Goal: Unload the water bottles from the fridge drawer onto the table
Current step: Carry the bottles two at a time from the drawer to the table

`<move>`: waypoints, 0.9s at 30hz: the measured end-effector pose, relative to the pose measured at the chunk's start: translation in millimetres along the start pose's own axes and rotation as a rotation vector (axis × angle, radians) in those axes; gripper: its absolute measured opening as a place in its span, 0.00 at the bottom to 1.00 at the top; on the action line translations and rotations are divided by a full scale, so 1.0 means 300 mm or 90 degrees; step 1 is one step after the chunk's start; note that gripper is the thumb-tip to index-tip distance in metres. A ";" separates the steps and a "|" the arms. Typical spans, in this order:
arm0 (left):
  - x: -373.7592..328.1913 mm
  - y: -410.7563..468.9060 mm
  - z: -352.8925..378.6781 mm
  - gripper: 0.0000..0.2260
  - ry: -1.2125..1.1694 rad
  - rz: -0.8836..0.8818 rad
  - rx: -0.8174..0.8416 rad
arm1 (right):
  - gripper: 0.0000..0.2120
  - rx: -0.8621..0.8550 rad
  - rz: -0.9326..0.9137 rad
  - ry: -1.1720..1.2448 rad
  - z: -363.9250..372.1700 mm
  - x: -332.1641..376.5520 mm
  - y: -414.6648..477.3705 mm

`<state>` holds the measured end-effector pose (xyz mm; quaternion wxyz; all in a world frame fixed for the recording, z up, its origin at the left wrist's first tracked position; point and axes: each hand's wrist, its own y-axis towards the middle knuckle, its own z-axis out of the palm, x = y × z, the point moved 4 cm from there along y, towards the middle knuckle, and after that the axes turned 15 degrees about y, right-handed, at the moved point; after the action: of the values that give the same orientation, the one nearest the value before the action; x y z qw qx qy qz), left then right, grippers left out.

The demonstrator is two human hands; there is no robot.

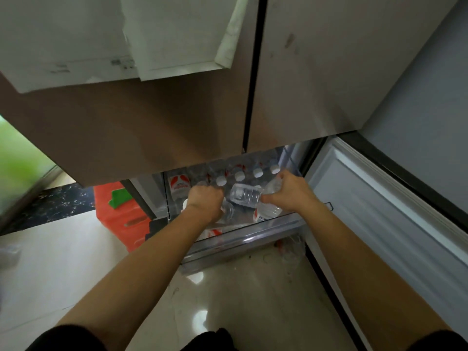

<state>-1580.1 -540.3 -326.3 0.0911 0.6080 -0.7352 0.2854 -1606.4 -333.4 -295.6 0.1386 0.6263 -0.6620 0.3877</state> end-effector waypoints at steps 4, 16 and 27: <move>-0.034 -0.019 0.035 0.19 0.013 0.001 0.019 | 0.44 0.036 0.054 -0.096 -0.008 -0.005 0.008; -0.002 -0.087 -0.014 0.31 -0.212 -0.048 0.037 | 0.38 0.037 0.024 -0.308 0.045 0.036 0.046; -0.046 -0.062 -0.035 0.18 -0.571 -0.226 -0.161 | 0.31 0.037 -0.030 -0.146 -0.048 -0.029 0.019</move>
<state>-1561.5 -524.9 -318.5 -0.1140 0.7707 -0.6162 -0.1152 -1614.4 -317.6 -293.7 0.0532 0.6857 -0.6469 0.3294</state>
